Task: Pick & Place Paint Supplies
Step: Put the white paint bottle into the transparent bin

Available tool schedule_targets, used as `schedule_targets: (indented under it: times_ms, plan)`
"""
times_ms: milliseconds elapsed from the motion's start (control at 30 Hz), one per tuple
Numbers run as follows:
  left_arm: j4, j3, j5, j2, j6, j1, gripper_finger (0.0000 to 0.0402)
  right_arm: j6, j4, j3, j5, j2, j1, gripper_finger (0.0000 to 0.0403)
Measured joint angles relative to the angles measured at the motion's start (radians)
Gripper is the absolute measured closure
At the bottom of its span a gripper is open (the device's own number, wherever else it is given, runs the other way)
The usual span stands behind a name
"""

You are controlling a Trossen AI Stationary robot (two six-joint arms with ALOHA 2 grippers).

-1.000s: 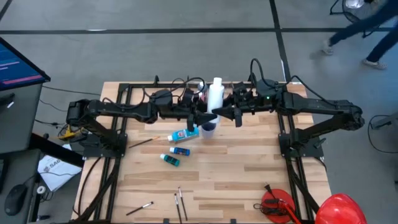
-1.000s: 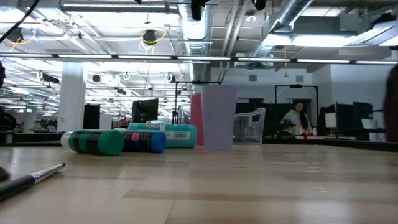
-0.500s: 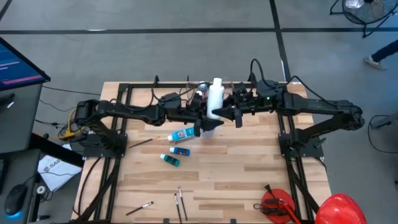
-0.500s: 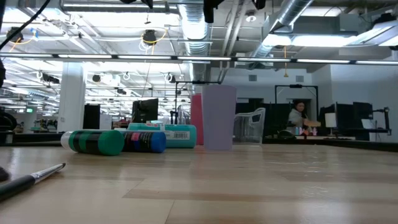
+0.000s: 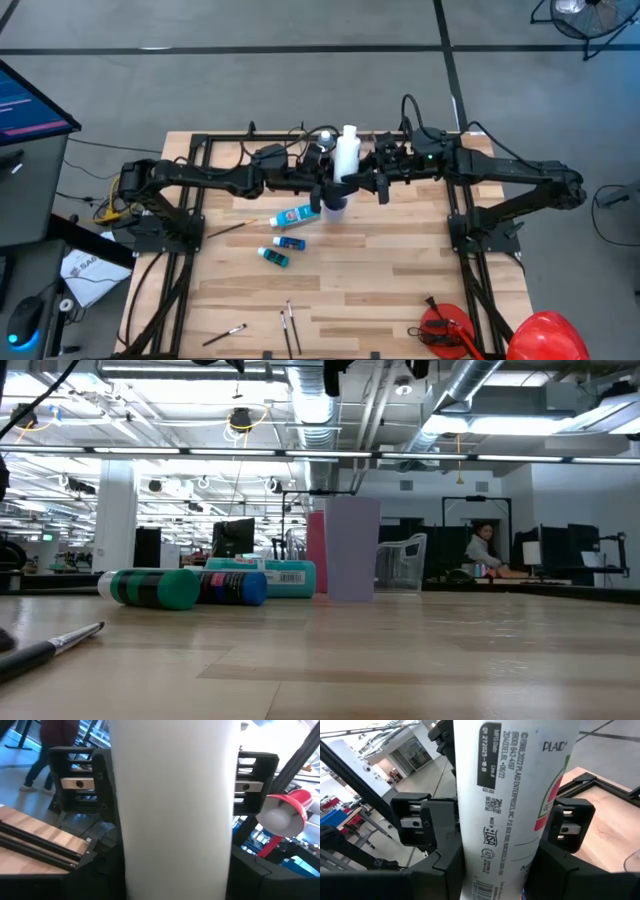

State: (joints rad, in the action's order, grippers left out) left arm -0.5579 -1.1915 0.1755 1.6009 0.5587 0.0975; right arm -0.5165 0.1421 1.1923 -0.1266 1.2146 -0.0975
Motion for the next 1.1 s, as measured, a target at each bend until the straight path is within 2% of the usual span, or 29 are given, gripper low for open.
schedule_targets:
  times_ms: [167, 467, 700, 1100]
  plan:
    - [0.004, 0.0, 0.002, -0.001, 0.0, 0.0, 0.0229, -0.001, 0.0, 0.0, 0.001, 0.0, 0.0, 0.0231]
    - [0.032, -0.003, 0.004, -0.004, 0.002, -0.012, 0.023, -0.008, -0.006, -0.001, -0.003, -0.007, -0.012, 0.0213]
    - [0.105, -0.003, 0.045, -0.005, 0.011, -0.033, 0.0232, -0.096, 0.041, -0.002, -0.145, -0.012, -0.06, 0.018]
    - [0.174, 0.0, 0.074, -0.003, 0.026, -0.063, 0.0232, -0.084, 0.083, 0.026, -0.167, -0.013, -0.071, 0.0169]
